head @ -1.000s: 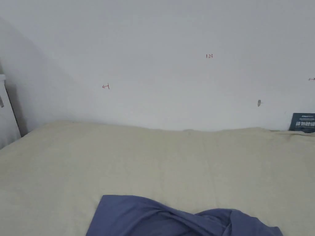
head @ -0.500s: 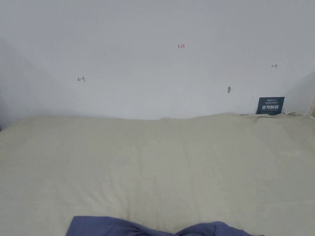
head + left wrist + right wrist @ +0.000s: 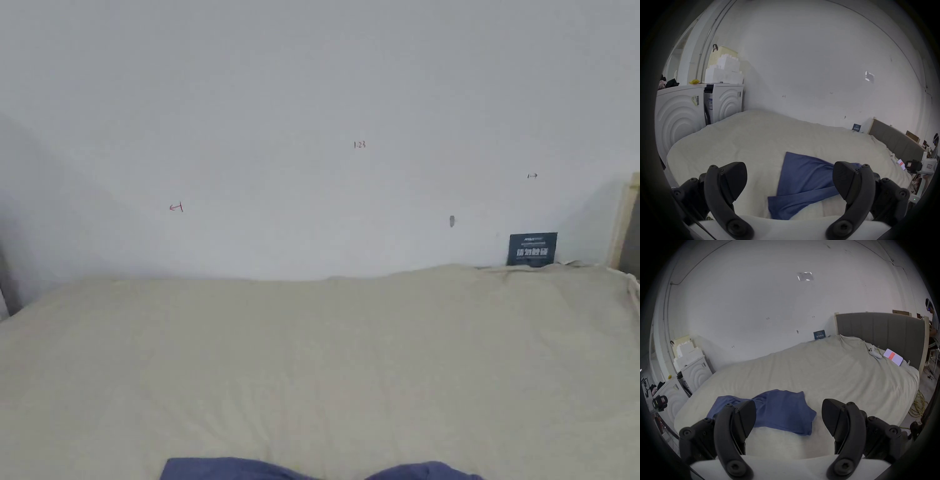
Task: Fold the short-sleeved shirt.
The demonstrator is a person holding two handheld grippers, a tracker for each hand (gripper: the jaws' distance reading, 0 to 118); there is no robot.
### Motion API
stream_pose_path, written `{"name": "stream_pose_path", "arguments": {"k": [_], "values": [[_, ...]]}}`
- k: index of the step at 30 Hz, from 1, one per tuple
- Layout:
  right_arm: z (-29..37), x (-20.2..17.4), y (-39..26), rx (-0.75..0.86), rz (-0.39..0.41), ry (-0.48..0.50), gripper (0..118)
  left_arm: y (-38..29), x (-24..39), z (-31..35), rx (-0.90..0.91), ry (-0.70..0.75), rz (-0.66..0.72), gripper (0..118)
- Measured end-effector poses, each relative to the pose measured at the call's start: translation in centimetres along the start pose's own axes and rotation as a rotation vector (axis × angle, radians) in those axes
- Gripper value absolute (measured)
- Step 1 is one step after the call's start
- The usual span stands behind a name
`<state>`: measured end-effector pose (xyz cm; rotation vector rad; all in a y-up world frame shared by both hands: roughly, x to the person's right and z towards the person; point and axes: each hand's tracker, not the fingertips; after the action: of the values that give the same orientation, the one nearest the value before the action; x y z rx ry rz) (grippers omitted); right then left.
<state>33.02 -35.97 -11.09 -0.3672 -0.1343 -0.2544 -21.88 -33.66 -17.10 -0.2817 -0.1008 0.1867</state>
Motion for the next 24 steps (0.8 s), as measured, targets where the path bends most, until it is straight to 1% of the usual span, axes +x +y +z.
{"name": "stream_pose_path", "arguments": {"k": [1, 2, 3, 5, 8, 9, 13, 14, 15, 16, 17, 18, 19, 20, 21, 22, 23, 24], "values": [[0.4, -0.6, 0.1, 0.017, 0.032, 0.019, 89, 0.1, 0.5, 0.5, 0.034, -0.026, -0.007, 111], [0.8, -1.2, 0.2, 0.030, 0.059, 0.023, 93, 0.3, 0.9, 0.8, 0.044, -0.038, -0.003, 112], [1.0, -1.7, 0.3, 0.026, 0.059, 0.023, 97, 0.5, 1.2, 0.9, 0.029, -0.038, 0.004, 115], [1.4, -2.3, 0.7, 0.037, 0.065, 0.053, 98, 0.7, 1.7, 1.4, 0.042, -0.054, 0.013, 116], [1.8, -2.7, 0.9, 0.050, 0.050, 0.085, 106, 1.0, 2.2, 1.8, 0.053, -0.064, 0.015, 116], [1.9, -2.8, 0.9, 0.055, 0.044, 0.092, 107, 1.1, 2.3, 2.0, 0.059, -0.071, 0.007, 116], [1.9, -2.5, 0.9, 0.037, -0.007, 0.133, 107, 0.9, 2.2, 2.4, 0.075, -0.062, -0.015, 115], [1.9, -2.6, 0.8, 0.035, -0.010, 0.130, 107, 0.8, 2.2, 2.5, 0.077, -0.071, -0.011, 114], [1.9, -2.7, 0.7, 0.028, -0.016, 0.125, 105, 0.8, 2.2, 2.6, 0.070, -0.082, -0.010, 109], [2.0, -2.8, 0.6, 0.027, -0.017, 0.117, 101, 0.7, 2.3, 2.8, 0.068, -0.082, -0.011, 102], [2.3, -3.0, 0.4, 0.037, -0.012, 0.109, 92, 0.5, 2.5, 2.9, 0.067, -0.084, -0.014, 89], [2.7, -3.2, 0.4, 0.045, 0.002, 0.109, 81, 0.4, 2.7, 3.0, 0.060, -0.084, -0.027, 79], [3.0, -3.4, 0.3, 0.055, 0.009, 0.104, 74, 0.3, 2.9, 3.3, 0.055, -0.070, -0.043, 74], [3.2, -3.5, 0.1, 0.055, 0.016, 0.103, 74, 0.2, 3.1, 3.3, 0.044, -0.058, -0.057, 74], [3.4, -3.7, -0.1, 0.059, 0.022, 0.103, 44, -0.1, 3.2, 3.4, 0.041, -0.057, -0.061, 48], [3.5, -3.8, -0.4, 0.065, 0.023, 0.102, 24, -0.3, 3.3, 3.5, 0.038, -0.058, -0.063, 34], [3.6, -3.9, -0.5, 0.063, 0.027, 0.107, 14, -0.5, 3.2, 3.7, 0.028, -0.067, -0.061, 26], [3.8, -4.2, -0.6, 0.056, 0.028, 0.108, 11, -0.8, 3.1, 3.9, 0.017, -0.086, -0.050, 17]]}}
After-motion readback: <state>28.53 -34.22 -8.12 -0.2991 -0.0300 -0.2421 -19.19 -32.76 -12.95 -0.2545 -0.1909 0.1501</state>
